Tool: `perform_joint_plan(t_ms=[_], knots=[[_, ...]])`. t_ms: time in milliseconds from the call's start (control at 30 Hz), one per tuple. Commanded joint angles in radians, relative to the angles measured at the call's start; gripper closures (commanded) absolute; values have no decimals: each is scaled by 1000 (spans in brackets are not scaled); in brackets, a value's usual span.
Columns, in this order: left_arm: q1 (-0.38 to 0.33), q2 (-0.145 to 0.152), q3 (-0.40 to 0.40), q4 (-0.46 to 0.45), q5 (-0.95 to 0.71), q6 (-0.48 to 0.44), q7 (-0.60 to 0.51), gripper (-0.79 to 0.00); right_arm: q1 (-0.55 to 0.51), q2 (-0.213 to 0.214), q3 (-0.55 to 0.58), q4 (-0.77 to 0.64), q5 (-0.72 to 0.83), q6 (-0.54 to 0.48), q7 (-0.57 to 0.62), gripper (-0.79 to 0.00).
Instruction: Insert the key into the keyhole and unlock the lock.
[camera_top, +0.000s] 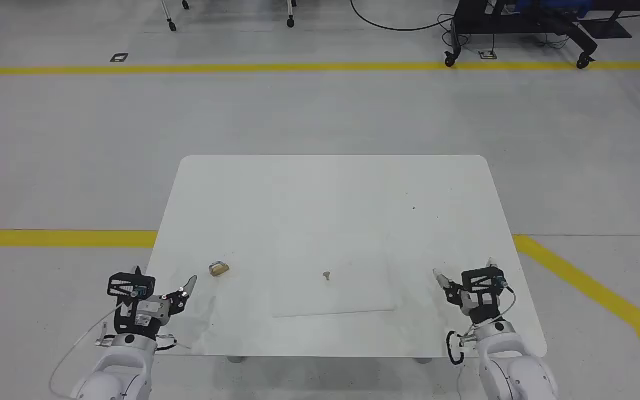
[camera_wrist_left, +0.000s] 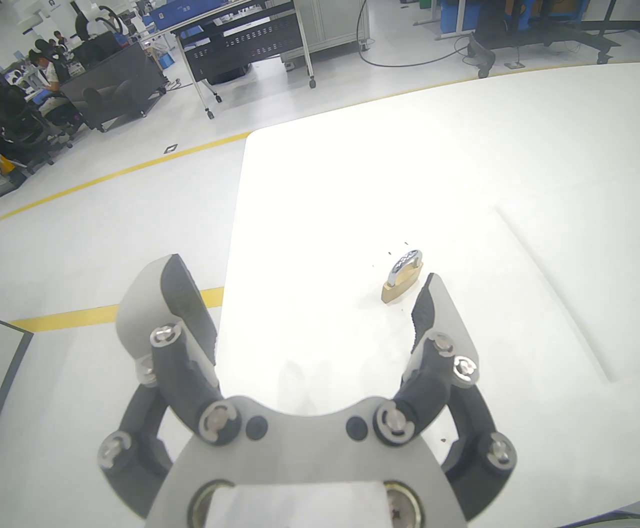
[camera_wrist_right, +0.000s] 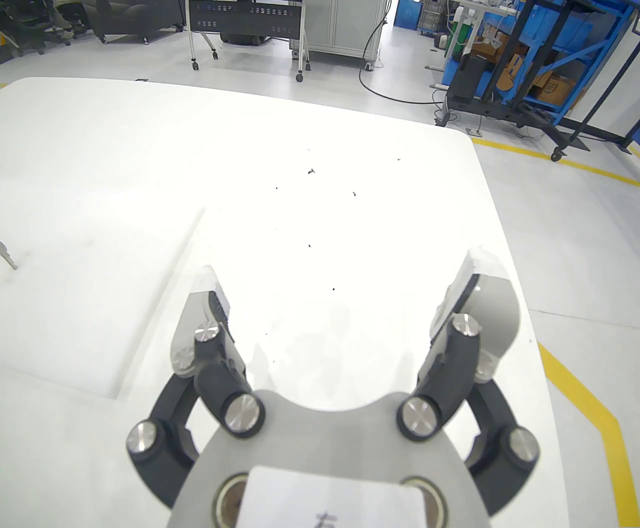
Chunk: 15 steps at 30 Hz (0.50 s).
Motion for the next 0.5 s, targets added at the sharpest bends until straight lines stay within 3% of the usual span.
perform_joint_plan(t_ms=[0, 133, 467], knots=[[0, 0, 0, 0, 0, 0, 0, -785, 0, 0, 0, 0, 0, 0, 0, -785], [0, 0, 0, 0, 0, 0, 0, -785, 81, 1, -91, 3, -49, -160, 31, -785], [0, 0, 0, 0, 0, 0, 0, -785, 346, -22, -352, 144, -140, -374, 114, -785]])
